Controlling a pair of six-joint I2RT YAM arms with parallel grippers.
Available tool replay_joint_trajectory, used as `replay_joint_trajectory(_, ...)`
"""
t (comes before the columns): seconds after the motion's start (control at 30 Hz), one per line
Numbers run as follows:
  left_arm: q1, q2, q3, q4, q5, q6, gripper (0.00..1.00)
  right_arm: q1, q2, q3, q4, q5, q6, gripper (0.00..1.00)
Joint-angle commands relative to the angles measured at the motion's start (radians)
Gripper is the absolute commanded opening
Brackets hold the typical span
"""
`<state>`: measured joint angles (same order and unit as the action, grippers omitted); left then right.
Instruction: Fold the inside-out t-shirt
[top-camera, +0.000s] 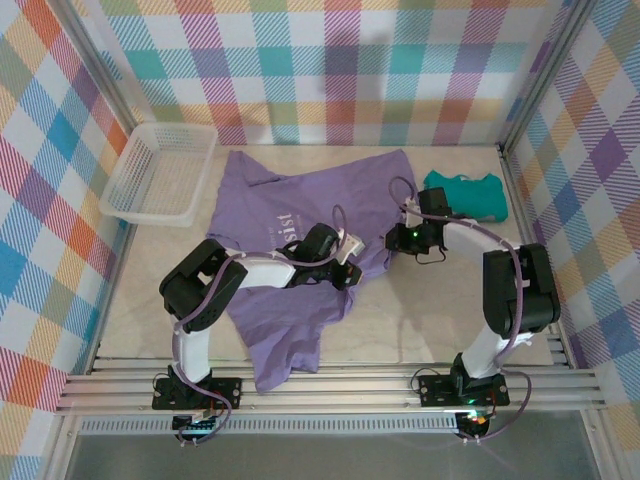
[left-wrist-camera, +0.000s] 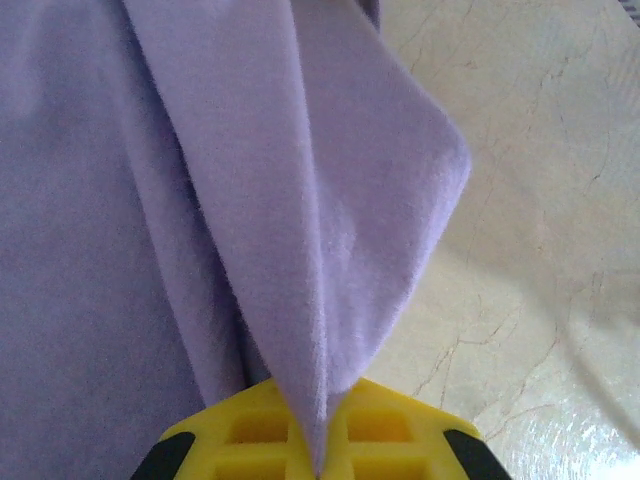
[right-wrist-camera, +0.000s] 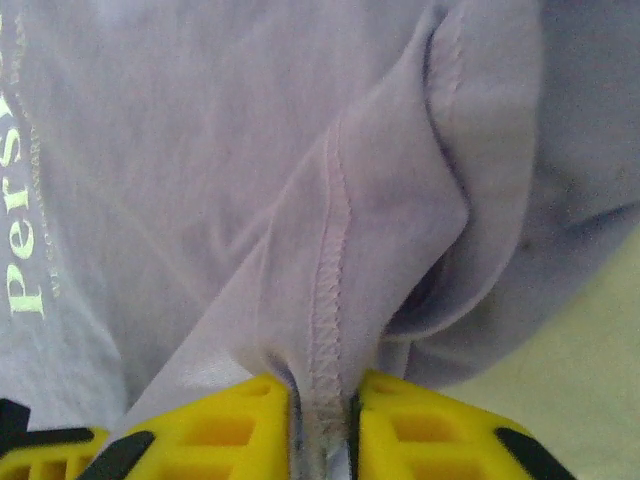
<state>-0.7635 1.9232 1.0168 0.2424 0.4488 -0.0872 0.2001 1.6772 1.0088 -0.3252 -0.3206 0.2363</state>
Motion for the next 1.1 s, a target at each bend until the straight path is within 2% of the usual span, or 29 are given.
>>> replay_joint_trajectory(0.0,0.028,-0.067,-0.050,0.041,0.047,-0.027,0.00,-0.002,-0.053,0.062,-0.044,0.064,-0.073,0.09)
replay_joint_trajectory(0.1,0.051,-0.088,-0.070,0.046,0.081,-0.039,0.00,-0.002,-0.122,0.084,-0.123,0.025,-0.093,0.04)
replay_joint_trajectory(0.23,0.074,-0.101,-0.091,0.045,0.134,-0.048,0.00,0.003,-0.173,0.108,-0.186,-0.172,-0.075,0.02)
replay_joint_trajectory(0.3,0.086,-0.101,-0.099,0.048,0.154,-0.056,0.00,0.015,-0.140,0.128,-0.184,-0.242,-0.062,0.02)
replay_joint_trajectory(0.4,0.100,-0.096,-0.109,0.052,0.171,-0.069,0.00,0.024,0.014,0.223,-0.157,-0.293,-0.034,0.06)
replay_joint_trajectory(0.47,0.103,-0.095,-0.107,0.049,0.177,-0.072,0.00,0.024,0.127,0.315,-0.152,-0.273,-0.015,0.09)
replay_joint_trajectory(0.53,0.104,-0.096,-0.107,0.046,0.177,-0.072,0.00,0.024,0.211,0.405,-0.178,-0.192,-0.016,0.13)
replay_joint_trajectory(0.63,0.104,-0.096,-0.104,0.041,0.171,-0.072,0.00,0.024,0.226,0.458,-0.237,-0.081,-0.048,0.23)
replay_joint_trajectory(0.73,0.104,-0.090,-0.103,0.047,0.169,-0.072,0.00,0.024,0.133,0.364,-0.232,-0.006,-0.082,0.35)
replay_joint_trajectory(0.87,0.104,-0.076,-0.101,0.052,0.178,-0.075,0.00,0.024,-0.008,0.170,-0.169,0.038,-0.123,0.45)
replay_joint_trajectory(0.97,0.105,-0.070,-0.096,0.049,0.184,-0.072,0.00,0.025,-0.039,0.111,-0.137,0.057,-0.180,0.47)
replay_joint_trajectory(1.07,0.105,-0.064,-0.087,0.040,0.189,-0.067,0.00,0.051,-0.007,0.125,-0.155,0.088,-0.265,0.48)
